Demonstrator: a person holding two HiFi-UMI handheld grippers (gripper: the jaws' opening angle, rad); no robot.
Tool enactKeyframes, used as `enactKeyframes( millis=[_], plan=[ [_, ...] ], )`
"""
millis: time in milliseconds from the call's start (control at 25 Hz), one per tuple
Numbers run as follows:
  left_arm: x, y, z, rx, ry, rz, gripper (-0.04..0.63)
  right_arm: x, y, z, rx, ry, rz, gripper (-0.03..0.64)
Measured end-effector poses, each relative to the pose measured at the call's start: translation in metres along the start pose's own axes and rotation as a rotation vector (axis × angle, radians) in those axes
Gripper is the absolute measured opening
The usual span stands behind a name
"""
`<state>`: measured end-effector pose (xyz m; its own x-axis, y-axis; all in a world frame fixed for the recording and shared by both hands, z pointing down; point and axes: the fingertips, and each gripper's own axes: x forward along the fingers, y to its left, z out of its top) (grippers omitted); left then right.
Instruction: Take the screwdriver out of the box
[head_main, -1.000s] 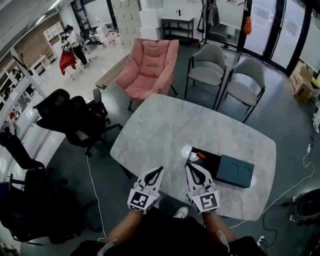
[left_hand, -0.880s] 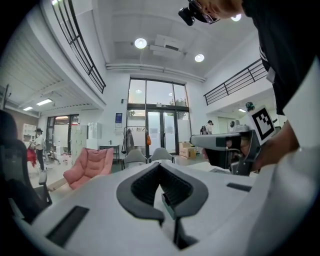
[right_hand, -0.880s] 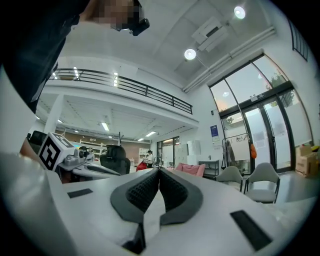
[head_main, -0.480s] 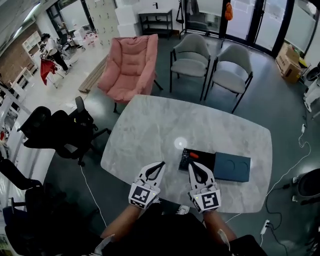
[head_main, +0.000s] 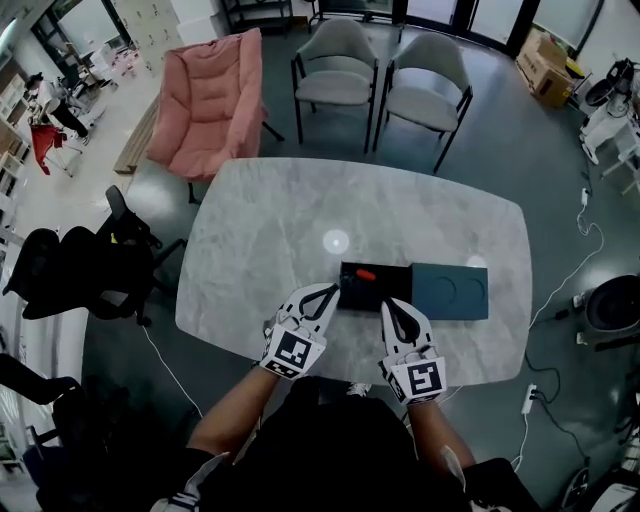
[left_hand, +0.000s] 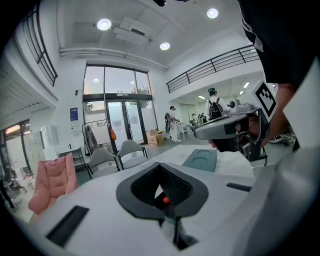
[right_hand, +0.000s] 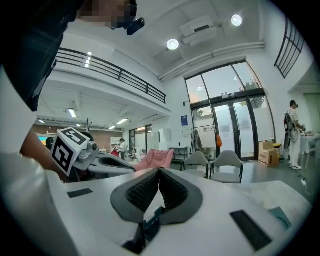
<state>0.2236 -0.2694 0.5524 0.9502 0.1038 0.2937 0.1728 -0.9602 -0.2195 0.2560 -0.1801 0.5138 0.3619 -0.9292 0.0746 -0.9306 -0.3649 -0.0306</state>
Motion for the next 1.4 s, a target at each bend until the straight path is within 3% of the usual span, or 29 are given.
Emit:
enactKeyframes(
  millis=[320,480,640,840,1000,1200,1400],
  plan=[
    [0.061,-0.017,-0.036,0.219,0.183,-0.145,0.018,-0.01,-0.017,-0.029,0.031,0.054,-0.048,0.023],
    [0.088,-0.035,-0.064,0.374,0.315,-0.276,0.194,-0.01,-0.027,-0.035,0.047,0.06,-0.071,0.023],
    [0.11,-0.049,-0.085,0.572,0.393,-0.378,0.193,-0.01,-0.037,-0.04,0.062,0.066,-0.085,0.023],
    [0.136,-0.061,-0.114,0.742,0.487,-0.476,0.183,-0.01,-0.047,-0.053,0.086,0.081,-0.097,0.023],
    [0.149,-0.069,-0.129,0.827,0.557,-0.534,0.175,-0.012,-0.052,-0.058,0.102,0.089,-0.106,0.023],
    [0.162,-0.069,-0.148,0.909,0.639,-0.549,0.163,-0.012,-0.054,-0.06,0.112,0.085,-0.099,0.023],
    [0.169,-0.069,-0.162,0.946,0.702,-0.554,0.149,-0.012,-0.054,-0.062,0.126,0.083,-0.083,0.023]
  ],
)
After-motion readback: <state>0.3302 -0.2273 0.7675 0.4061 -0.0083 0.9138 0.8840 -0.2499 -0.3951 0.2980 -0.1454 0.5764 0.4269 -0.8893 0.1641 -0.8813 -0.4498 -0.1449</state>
